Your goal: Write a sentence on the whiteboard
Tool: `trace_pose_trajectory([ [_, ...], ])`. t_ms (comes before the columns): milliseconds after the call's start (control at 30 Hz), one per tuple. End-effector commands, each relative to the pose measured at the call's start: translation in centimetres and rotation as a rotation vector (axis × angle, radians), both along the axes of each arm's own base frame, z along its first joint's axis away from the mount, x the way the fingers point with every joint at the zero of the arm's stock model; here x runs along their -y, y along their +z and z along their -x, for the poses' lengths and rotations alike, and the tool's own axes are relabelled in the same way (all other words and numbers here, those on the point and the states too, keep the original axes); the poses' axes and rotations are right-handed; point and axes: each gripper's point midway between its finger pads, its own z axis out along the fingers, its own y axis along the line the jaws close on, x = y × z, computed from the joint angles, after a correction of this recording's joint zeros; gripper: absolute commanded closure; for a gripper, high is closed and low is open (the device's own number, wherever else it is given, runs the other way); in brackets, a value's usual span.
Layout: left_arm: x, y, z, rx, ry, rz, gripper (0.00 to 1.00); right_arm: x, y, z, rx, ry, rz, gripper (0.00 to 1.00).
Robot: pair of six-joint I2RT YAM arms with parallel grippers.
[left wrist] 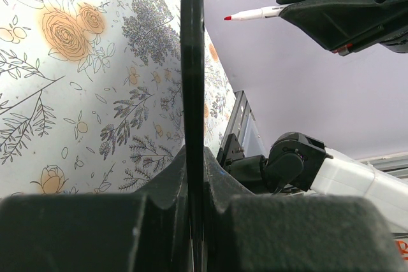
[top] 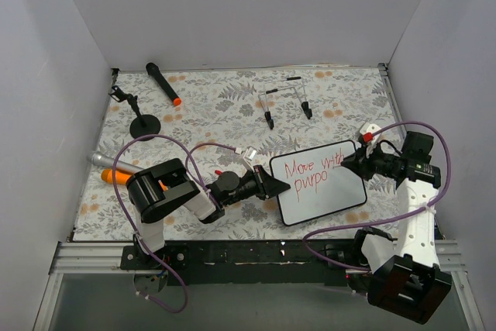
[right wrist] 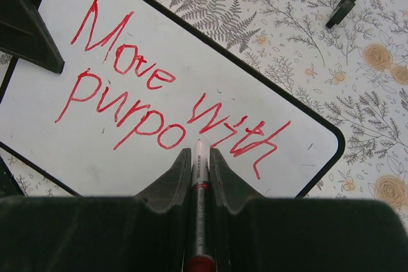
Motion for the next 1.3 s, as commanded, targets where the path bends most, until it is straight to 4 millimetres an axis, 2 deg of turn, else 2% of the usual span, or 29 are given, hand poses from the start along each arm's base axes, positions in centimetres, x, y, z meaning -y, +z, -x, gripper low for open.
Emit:
trace_pose_trajectory([
  [0,0.2,4.3,0.3,0.121,-0.008,0.127,1.00,-0.4,0.5,0.3,-0.012,-0.004,-0.050,0.99],
  [500,-0.1,4.4,0.2,0.117,0.007,0.131,1.00,0.0,-0.3,0.2,-0.045,-0.011,-0.120,0.99],
  [933,-0.1,4.5,0.1,0.118,0.012,0.133,1.00,0.7,-1.9,0.0,-0.060,-0.030,-0.071,0.99],
  [1267,0.0,4.5,0.1,0.120,0.009,0.133,1.00,0.5,-2.5,-0.5,-0.080,-0.011,-0.069,0.99],
])
